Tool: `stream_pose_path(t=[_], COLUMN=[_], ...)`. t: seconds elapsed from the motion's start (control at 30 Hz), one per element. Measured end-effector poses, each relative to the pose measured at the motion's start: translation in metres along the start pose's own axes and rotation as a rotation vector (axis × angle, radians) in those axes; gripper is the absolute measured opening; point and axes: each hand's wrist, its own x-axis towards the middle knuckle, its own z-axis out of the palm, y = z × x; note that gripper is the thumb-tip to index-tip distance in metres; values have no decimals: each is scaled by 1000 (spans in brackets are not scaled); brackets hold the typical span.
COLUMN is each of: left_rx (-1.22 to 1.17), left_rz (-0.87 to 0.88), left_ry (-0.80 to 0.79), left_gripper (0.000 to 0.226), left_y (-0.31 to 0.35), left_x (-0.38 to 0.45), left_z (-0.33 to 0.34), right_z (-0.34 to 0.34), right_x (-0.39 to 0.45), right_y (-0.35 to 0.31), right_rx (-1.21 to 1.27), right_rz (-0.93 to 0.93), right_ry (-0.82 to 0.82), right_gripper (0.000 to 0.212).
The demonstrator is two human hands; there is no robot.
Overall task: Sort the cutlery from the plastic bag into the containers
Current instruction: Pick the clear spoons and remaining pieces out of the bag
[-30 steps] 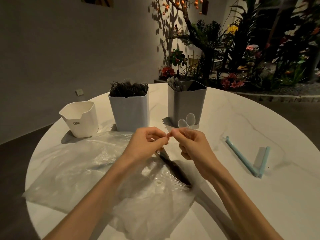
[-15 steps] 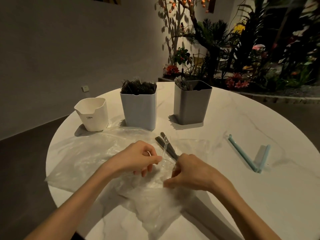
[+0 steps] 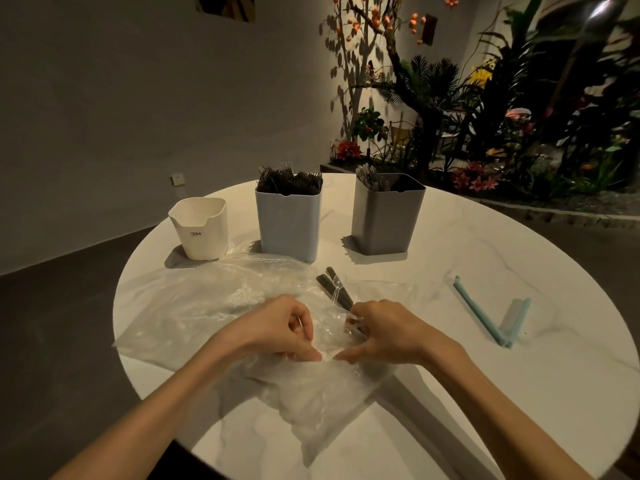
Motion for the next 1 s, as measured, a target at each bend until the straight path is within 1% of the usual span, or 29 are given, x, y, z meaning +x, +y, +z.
stream_pose_path(t=[0.07,0.13,0.17,0.27,0.33,0.37,0.43,0.47,0.53,0.57,0.63,0.7,0.8,0.9,0.93,1.0], left_rx=[-20,-46,-62,-147,-340,-482,-738,-815,-885,-894,-901,-944,-1024,-1104,-1132,-1113], left_rz=[2,-4,-6,3,52,88,168,211,306,337,348,324,282,240,223,191], left_ry=[-8,-9,2,95,154,145,55,1,-68,-61,20,103,151,205,219,198], left_gripper=[30,30,28,18,16,20,32,36,40,39,36,35,27,28,27,22], left_y=[-2,-3,-3,0,5,8,17,22,31,35,41,43,44,45,45,44], left_x=[-1,-2,-2,-3,-3,-2,-1,-1,1,4,9,14,18,21,22,22], left_z=[-1,-3,-4,-6,-5,-4,-4,-4,-3,-1,2,3,3,2,1,-3], right_z=[-1,-2,-5,-18,-24,-25,-25,-24,-25,-24,-25,-25,-21,-18,-18,-18], right_x=[1,2,2,-6,-11,-12,-11,-10,-7,-5,-2,0,4,8,9,11], right_y=[1,5,7,11,12,12,11,10,7,7,6,5,7,11,12,15], right_rx=[-54,16,125,598,881,998,1162,1211,1272,1296,1342,1374,1340,1335,1349,1376], right_rz=[-25,-44,-46,-76,-73,-81,-118,-141,-177,-190,-201,-206,-163,-76,-39,5], right_ry=[23,50,70,126,133,114,66,47,14,7,3,18,129,277,307,306], right_gripper=[44,45,43,39,38,41,45,44,46,49,47,36,44,35,36,38])
